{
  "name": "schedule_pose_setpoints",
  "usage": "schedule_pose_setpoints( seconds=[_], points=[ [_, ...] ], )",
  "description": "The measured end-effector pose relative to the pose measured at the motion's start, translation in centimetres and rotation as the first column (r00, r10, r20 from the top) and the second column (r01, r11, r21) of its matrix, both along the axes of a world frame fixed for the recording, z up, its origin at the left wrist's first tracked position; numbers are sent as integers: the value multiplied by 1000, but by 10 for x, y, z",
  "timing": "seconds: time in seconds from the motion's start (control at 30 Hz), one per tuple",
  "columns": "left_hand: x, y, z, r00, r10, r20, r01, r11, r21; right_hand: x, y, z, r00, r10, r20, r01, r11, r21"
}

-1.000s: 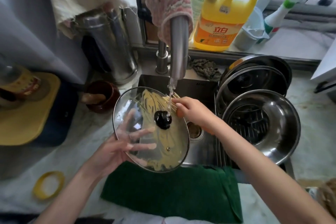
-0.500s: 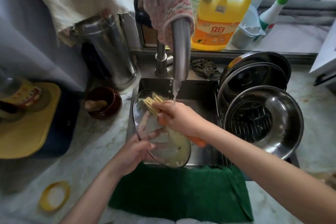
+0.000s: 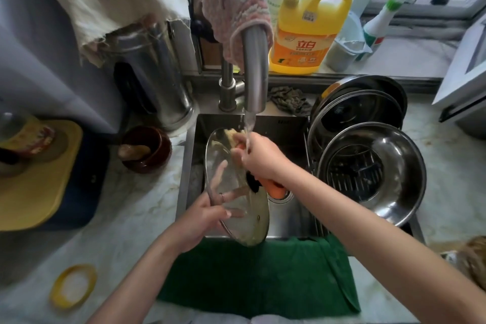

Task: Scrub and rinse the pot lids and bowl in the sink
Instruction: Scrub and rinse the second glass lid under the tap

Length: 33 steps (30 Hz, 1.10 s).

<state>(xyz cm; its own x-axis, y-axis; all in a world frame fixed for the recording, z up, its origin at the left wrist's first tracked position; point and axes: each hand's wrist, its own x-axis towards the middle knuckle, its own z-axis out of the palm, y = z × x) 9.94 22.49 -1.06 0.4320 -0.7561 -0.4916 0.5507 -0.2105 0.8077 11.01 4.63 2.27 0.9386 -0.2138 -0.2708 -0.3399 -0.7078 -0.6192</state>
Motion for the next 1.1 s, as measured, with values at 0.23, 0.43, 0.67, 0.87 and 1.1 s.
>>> schedule_pose_setpoints(
  seconds=[0.23, 0.43, 0.67, 0.87, 1.1],
  points=[
    [-1, -1, 3, 1000, 13, -14, -13, 1000, -18, -5, -6, -5, 999, -2, 44, 4, 998, -56],
    [6, 1, 5, 997, 80, -23, -80, 997, -17, -25, 18, 11, 953, 215, 216, -219, 976, -2],
    [8, 2, 12, 997, 3, 83, -7, 999, 54, -26, 13, 14, 973, 161, 167, -171, 984, 45],
    [5, 3, 13, 997, -30, 65, 30, 1000, 8, -13, -4, 3, 995, -61, 83, 54, 996, 77],
    [7, 5, 12, 999, 17, 31, -17, 1000, -7, -10, 5, 10, 994, -6, 107, 1, 999, 48]
  ],
)
